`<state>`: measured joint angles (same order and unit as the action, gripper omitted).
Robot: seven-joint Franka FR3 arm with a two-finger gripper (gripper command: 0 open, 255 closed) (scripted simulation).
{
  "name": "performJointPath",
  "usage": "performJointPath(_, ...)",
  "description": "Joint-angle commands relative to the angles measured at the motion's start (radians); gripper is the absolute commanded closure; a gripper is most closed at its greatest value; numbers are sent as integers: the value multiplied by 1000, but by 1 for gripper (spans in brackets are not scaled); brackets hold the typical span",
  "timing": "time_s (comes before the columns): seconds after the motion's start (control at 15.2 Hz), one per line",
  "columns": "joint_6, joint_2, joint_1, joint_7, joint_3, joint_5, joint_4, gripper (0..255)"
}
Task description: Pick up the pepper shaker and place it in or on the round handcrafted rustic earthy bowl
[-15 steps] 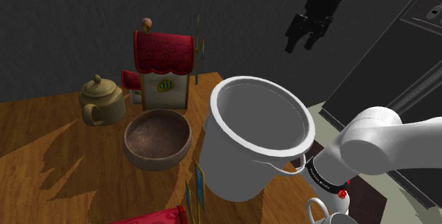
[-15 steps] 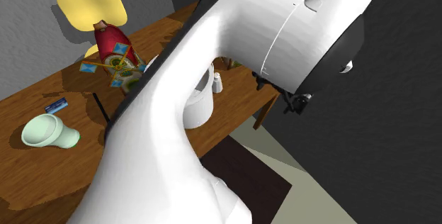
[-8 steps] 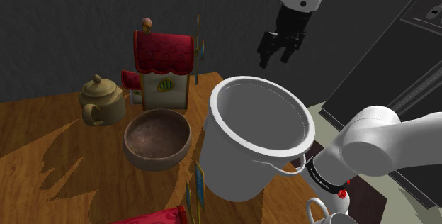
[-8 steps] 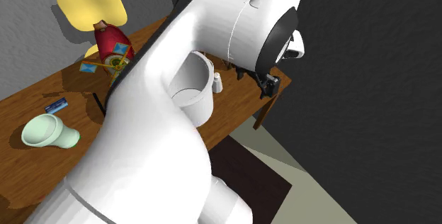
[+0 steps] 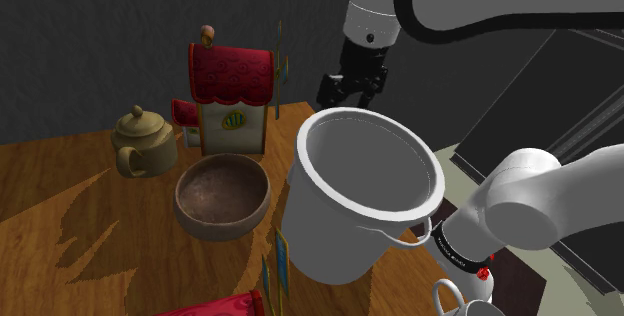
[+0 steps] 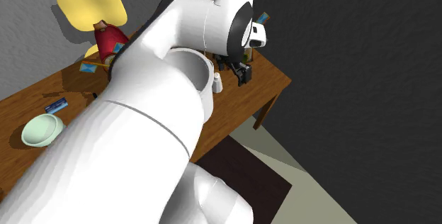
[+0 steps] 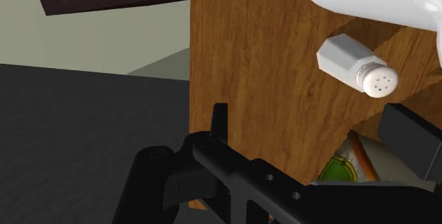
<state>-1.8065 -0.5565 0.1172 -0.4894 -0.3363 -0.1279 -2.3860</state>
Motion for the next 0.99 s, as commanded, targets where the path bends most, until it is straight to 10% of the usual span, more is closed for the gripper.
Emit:
performJointPath(0.0, -44, 58, 6, -43, -45, -3, 12, 0)
performJointPath(0.92, -253, 274, 11, -188, -180, 39, 2, 0)
